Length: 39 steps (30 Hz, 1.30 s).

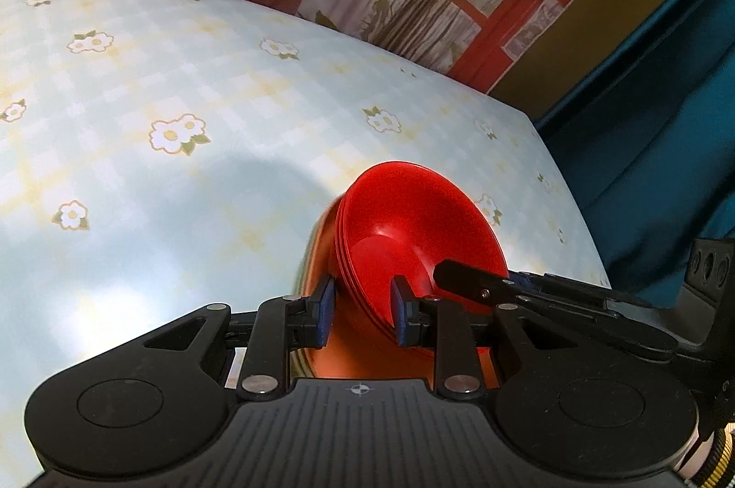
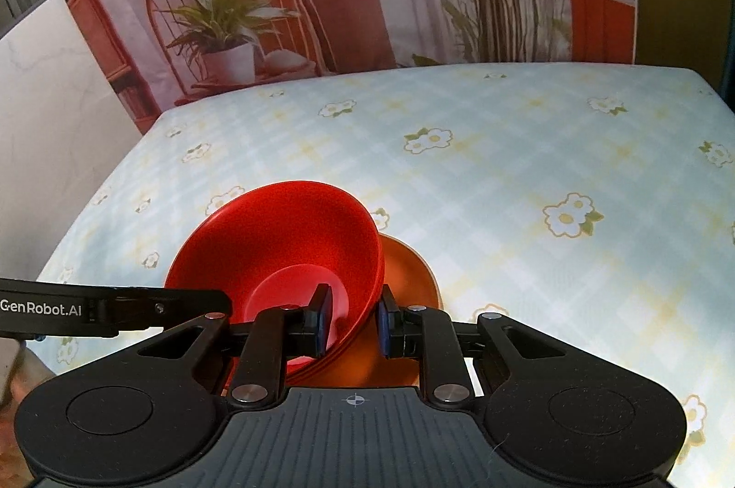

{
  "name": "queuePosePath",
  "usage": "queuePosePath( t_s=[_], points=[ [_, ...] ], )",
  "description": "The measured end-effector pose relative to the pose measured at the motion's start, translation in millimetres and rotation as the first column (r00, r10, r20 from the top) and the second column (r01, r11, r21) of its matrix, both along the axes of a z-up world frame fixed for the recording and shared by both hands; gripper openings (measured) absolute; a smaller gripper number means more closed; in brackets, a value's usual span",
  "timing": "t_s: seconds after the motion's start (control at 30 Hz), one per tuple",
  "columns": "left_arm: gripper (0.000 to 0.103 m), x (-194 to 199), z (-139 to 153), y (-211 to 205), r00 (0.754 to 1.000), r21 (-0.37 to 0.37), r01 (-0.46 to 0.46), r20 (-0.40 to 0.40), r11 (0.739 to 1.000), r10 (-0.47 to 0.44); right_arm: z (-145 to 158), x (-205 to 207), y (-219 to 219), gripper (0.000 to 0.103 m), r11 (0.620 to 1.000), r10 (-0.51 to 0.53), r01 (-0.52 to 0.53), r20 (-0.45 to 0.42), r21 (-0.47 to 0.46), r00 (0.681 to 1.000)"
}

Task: Organize plates and bowls
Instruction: 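Lower the red bowl stack onto the orange plate with both tools, then open both tools and raise them away from the bowls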

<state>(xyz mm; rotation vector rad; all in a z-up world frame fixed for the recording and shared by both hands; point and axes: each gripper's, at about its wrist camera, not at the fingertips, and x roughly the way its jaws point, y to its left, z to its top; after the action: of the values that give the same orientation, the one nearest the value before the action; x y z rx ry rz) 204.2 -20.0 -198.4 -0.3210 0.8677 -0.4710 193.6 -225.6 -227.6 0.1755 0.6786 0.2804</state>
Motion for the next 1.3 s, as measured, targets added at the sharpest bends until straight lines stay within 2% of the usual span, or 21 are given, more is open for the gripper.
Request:
queuePosePath(
  t_s=[0.5, 0.6, 0.73, 1.0, 1.1, 1.2, 1.27, 1.3],
  points=[
    [0.028, 2, 3, -3, 1.000, 0.015, -0.020, 0.018, 1.000, 0.020, 0, 6, 8, 0.020, 1.000, -0.004, 0.004, 0.018, -0.002, 1.000],
    [0.029, 1, 7, -4, 0.999, 0.024, -0.019, 0.029, 1.000, 0.018, 2, 4, 10, 0.025, 1.000, 0.005, -0.004, 0.028, -0.025, 1.000],
    [0.042, -2, 16, -4, 0.998, 0.026, -0.011, 0.068, 1.000, 0.010, 9, -1, 7, 0.028, 0.999, -0.004, 0.006, 0.052, -0.033, 0.999],
    [0.050, -16, 38, -7, 0.989, 0.071, 0.005, 0.146, 0.997, -0.015, 22, -12, -12, 0.046, 0.998, -0.047, 0.050, 0.096, -0.031, 0.994],
    [0.054, -24, 50, -8, 0.980, 0.122, -0.010, 0.200, 0.993, -0.014, 29, -17, -17, 0.053, 0.998, -0.059, 0.063, 0.114, -0.032, 0.992],
    [0.064, -34, 64, -7, 0.963, 0.173, -0.044, 0.269, 0.984, -0.005, 39, -22, -21, 0.062, 0.997, -0.066, 0.070, 0.138, -0.026, 0.988],
    [0.079, -40, 74, -6, 0.949, 0.198, -0.077, 0.316, 0.977, 0.011, 47, -26, -21, 0.073, 0.997, -0.068, 0.073, 0.158, -0.025, 0.985],
    [0.082, -43, 80, -5, 0.939, 0.206, -0.096, 0.342, 0.974, 0.020, 51, -28, -20, 0.075, 0.997, -0.068, 0.073, 0.167, -0.025, 0.984]
  ],
)
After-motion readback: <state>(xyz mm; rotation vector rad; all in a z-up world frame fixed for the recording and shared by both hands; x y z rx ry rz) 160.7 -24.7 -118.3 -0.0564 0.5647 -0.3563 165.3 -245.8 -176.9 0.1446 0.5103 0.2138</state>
